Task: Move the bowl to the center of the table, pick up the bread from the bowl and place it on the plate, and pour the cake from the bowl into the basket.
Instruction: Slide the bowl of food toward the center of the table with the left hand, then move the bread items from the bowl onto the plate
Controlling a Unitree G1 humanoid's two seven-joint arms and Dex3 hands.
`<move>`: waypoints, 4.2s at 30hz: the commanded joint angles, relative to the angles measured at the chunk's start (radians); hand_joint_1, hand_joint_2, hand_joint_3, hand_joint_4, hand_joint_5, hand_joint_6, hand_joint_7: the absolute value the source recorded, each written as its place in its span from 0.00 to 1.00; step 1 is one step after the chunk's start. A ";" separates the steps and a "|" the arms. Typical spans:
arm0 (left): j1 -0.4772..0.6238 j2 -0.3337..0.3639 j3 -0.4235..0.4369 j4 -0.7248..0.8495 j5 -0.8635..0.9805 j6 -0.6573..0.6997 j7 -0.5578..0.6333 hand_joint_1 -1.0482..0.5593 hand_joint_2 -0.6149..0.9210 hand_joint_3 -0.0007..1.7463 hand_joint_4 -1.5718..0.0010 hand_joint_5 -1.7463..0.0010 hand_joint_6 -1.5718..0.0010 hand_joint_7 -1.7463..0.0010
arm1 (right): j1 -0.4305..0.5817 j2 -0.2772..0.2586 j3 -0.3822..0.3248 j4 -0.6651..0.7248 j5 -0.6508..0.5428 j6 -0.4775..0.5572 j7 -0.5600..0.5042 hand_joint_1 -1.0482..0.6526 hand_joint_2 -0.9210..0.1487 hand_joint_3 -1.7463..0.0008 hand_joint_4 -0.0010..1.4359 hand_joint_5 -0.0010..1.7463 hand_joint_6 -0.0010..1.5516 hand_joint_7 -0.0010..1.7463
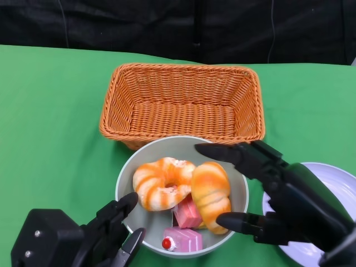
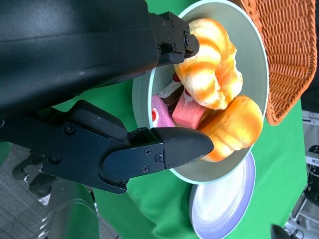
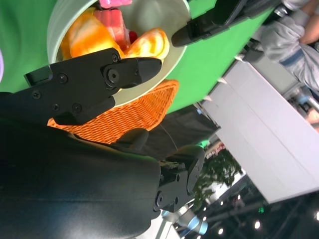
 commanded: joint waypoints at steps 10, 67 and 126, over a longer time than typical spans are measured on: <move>0.001 -0.008 -0.044 0.003 0.044 -0.022 0.005 0.14 1.00 0.38 0.95 0.96 0.98 0.99 | -0.118 -0.019 0.094 0.046 -0.242 0.087 0.001 0.33 0.05 0.98 0.00 0.46 0.06 0.34; 0.034 -0.067 -0.054 -0.011 0.287 -0.164 0.104 0.25 1.00 0.37 0.80 0.78 0.76 0.95 | -0.284 -0.085 0.131 0.624 -0.207 -0.374 -0.535 0.57 0.69 0.08 0.70 1.00 0.58 0.85; 0.051 -0.056 -0.039 -0.032 0.264 -0.139 0.086 0.26 1.00 0.37 0.87 0.71 0.77 0.98 | -0.262 -0.156 -0.303 0.300 -0.222 -0.101 -0.404 0.62 0.89 0.00 0.74 1.00 0.59 0.89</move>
